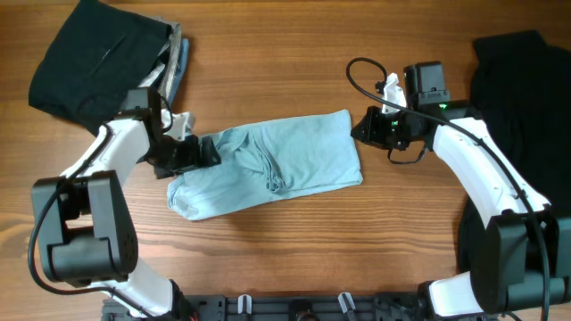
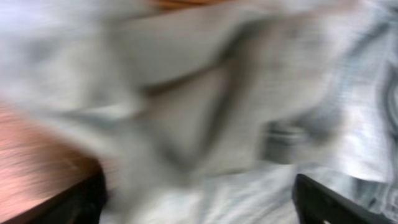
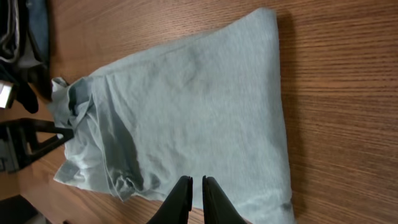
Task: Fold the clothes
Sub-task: 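Fold the strip's left end rightward onto the bundle with the left gripper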
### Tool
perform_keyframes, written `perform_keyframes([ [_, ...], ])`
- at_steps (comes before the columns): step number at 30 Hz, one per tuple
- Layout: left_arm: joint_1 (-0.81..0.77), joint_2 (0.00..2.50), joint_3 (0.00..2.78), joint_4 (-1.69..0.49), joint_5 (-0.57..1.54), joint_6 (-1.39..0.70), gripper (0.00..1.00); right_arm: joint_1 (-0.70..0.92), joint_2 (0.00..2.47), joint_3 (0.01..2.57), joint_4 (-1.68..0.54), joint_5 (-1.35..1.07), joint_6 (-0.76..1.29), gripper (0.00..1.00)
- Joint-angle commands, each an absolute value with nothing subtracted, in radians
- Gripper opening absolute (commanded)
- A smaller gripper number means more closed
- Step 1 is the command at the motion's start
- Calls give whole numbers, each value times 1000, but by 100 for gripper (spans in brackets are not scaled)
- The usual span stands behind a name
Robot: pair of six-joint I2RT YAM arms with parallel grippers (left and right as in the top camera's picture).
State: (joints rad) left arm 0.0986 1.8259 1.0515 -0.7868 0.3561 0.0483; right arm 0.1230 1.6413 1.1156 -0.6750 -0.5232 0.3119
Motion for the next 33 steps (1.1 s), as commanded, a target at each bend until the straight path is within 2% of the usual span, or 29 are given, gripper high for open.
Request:
perform_keyframes([
  [1,197,1919,984,-805,111,-42,100,124,1636,1126,-680,-540,272,11],
  [2,223,1919,983,-812,115,-42,99,124,1636,1126,-681,-540,263,11],
  [4,268,1919,982,-840,168,-41,91,124,1636,1126,-686,-540,262,12],
  [7,303,1919,933,-817,365,22,88,124,1636,1126,-685,-533,262,12],
  [13,179,1919,771,-612,422,45,85,124,1636,1126,-678,-514,262,13],
  [16,120,1919,773,-574,422,46,66,124,1636,1126,-678,-514,262,13],
  [17,109,1919,772,-572,422,46,47,124,1636,1126,-678,-514,262,14],
  [18,105,1919,772,-573,422,46,39,124,1636,1126,-678,-514,262,15],
  [23,102,1919,773,-594,423,45,36,124,1636,1126,-678,-513,262,15],
  [24,102,1919,773,-594,422,45,37,124,1636,1126,-678,-513,262,16],
  [25,102,1919,775,-594,423,45,43,124,1636,1126,-678,-513,262,16],
  [26,102,1919,780,-599,423,45,36,124,1636,1126,-678,-513,262,16],
  [27,102,1919,794,-619,422,45,4,124,1636,1126,-678,-513,262,16],
  [33,116,1918,1045,-933,375,7,4,124,1636,1126,-680,-514,262,16],
])
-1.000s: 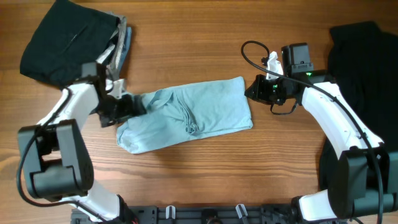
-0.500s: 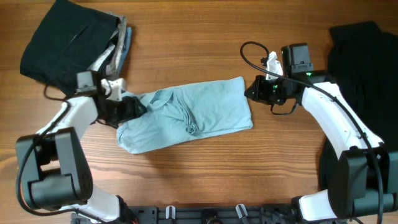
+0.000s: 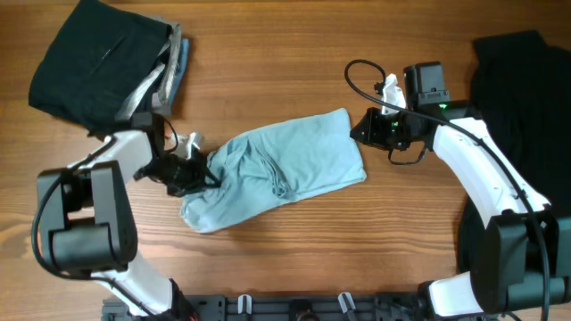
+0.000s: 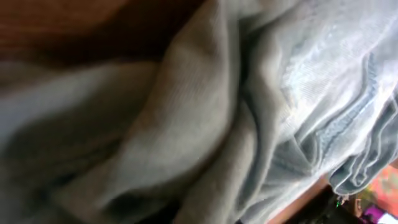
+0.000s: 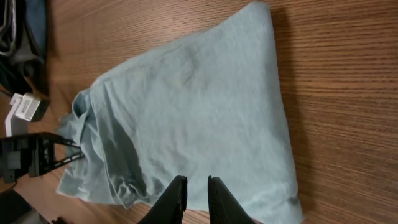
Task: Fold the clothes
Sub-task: 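Fold the strip's left end rightward onto the bundle with the left gripper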
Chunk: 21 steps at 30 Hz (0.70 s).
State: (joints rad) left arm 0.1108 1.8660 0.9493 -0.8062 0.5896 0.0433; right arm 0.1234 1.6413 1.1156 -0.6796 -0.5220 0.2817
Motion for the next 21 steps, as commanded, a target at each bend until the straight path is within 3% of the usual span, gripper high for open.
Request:
perform_keyframes([
  [1,123,1917,1113,-1016,324,-32,4,124,1636,1126,-682,-514,262,16],
  [8,46,1917,1515,-1380,272,-116,4,124,1636,1126,-666,-513,262,17],
  [15,-248,1917,1617,-1378,418,-225,4,122,1636,1126,-666,-436,264,17],
  [21,-516,1918,1631,-1187,433,-410,4,69,1636,1126,-672,-423,265,17],
])
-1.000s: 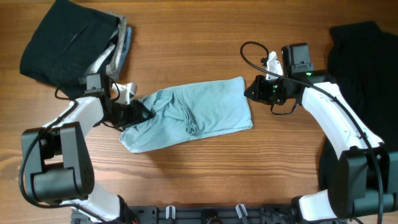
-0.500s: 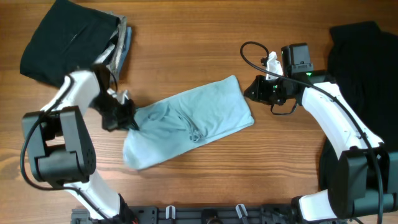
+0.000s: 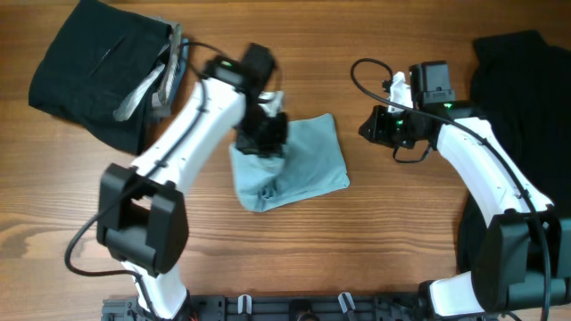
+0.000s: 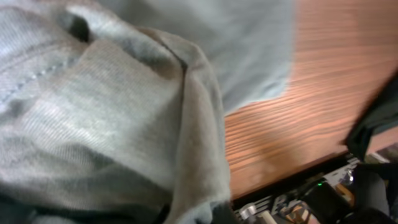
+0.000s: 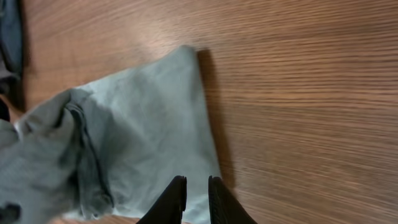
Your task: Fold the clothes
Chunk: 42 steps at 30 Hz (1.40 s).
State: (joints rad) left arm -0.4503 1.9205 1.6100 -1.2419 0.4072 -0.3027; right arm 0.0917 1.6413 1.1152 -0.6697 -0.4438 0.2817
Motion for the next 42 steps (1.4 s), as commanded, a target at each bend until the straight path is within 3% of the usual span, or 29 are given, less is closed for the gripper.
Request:
perform_keyframes([
  [1,-552,1924,1631,-1140,426,-448,5,63,1636,1126,-675,-423,264,18],
  [3,-591,1939,1631,-1088,392,-498,17,61,1636,1126,-680,-423,262,23],
  [4,-609,1951,1631,-1063,376,-516,32,61,1636,1126,-683,-423,262,27],
  [6,-632,1990,1631,-1010,373,-523,37,61,1636,1126,-693,-422,261,40],
  [9,-625,1999,1631,-995,374,-529,46,61,1636,1126,-704,-423,235,47],
  [13,-556,1959,1646,-1085,377,-527,43,61,1636,1126,-720,-427,193,50],
  [16,-461,1903,1672,-1190,374,-459,35,61,1636,1126,-719,-426,183,51],
  [17,-437,1890,1672,-1200,365,-429,29,61,1636,1126,-719,-426,183,51],
  [19,-375,1879,1671,-1202,294,-345,6,61,1636,1126,-719,-426,186,52],
  [20,-363,1886,1663,-1190,263,-332,4,61,1636,1126,-719,-426,186,52],
  [25,-397,1973,1550,-1097,311,-292,4,61,1636,1126,-723,-426,186,52],
  [29,-516,2008,1515,-1058,502,-290,4,61,1636,1126,-719,-426,186,52],
  [34,-649,2001,1520,-1082,576,-238,4,61,1636,1126,-716,-426,186,52],
  [38,-590,1948,1592,-1209,570,-217,4,62,1636,1126,-716,-531,97,52],
  [40,-521,1898,1625,-1282,483,-216,4,71,1636,1126,-709,-673,-4,54],
  [42,-420,1841,1632,-1295,370,-216,7,105,1636,1126,-675,-662,-7,56],
])
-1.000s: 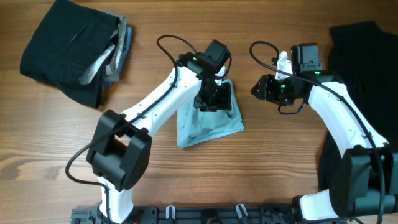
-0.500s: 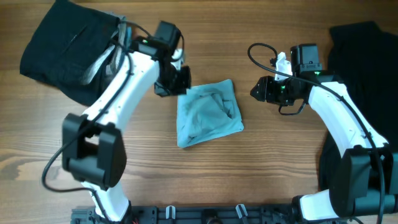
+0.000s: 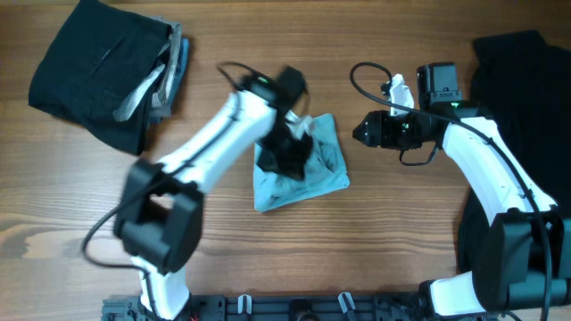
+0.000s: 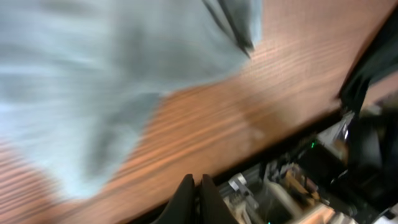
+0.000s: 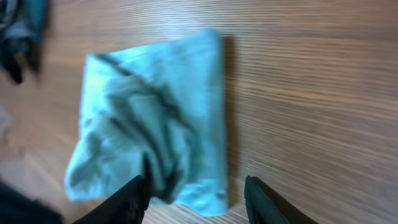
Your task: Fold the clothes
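A light blue garment (image 3: 312, 174) lies folded into a small, rumpled square in the middle of the wooden table (image 3: 268, 259). My left gripper (image 3: 290, 150) hovers over its upper left part. In the left wrist view that gripper (image 4: 198, 200) is shut with nothing between its fingers, and the blurred cloth (image 4: 93, 68) lies beyond them. My right gripper (image 3: 359, 132) stands just right of the garment. In the right wrist view it (image 5: 198, 200) is wide open, with the cloth (image 5: 155, 112) ahead of its fingers.
A pile of black clothes (image 3: 89, 62) with a grey and blue piece (image 3: 168, 71) lies at the back left. Another black garment (image 3: 526, 116) covers the right edge of the table.
My left gripper held a fold of the blue cloth; now it is shut with no cloth in it, further right over the garment. My right gripper has opened wide from a narrow gap.
The garment first lay spread out long, my left gripper at its left end and my right at its right edge. Then the left end was bunched in my left gripper. Then that end lay over the right half. Now the garment is a small square, let go.
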### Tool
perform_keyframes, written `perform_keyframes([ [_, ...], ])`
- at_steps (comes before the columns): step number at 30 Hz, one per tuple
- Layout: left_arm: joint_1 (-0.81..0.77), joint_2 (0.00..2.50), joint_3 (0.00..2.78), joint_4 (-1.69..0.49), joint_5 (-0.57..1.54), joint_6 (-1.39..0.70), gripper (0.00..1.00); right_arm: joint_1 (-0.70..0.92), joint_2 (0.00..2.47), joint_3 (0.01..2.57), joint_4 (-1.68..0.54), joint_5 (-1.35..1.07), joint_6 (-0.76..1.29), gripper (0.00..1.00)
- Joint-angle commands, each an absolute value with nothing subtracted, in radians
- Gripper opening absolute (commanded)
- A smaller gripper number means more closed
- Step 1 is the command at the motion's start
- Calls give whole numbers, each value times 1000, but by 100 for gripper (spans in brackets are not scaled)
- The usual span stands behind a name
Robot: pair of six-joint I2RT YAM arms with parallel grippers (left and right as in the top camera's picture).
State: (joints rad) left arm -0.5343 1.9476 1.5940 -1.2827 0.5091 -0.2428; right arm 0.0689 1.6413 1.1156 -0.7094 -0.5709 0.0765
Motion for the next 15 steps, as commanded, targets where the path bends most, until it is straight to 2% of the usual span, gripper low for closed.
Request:
perform_keyframes([
  [1,-388,1833,1632,-1283,340,-215,6,117,1636,1126,-657,-643,9,56],
  [4,-341,1846,1594,-1190,290,-186,4,126,1636,1126,-627,-580,93,55],
  [6,-366,1889,1519,-1098,289,-187,4,126,1636,1126,-638,-510,165,55],
  [9,-397,1935,1454,-1040,301,-191,4,126,1636,1124,-646,-508,165,56],
  [15,-569,1985,1439,-994,521,-191,4,126,1636,1124,-645,-508,165,56],
])
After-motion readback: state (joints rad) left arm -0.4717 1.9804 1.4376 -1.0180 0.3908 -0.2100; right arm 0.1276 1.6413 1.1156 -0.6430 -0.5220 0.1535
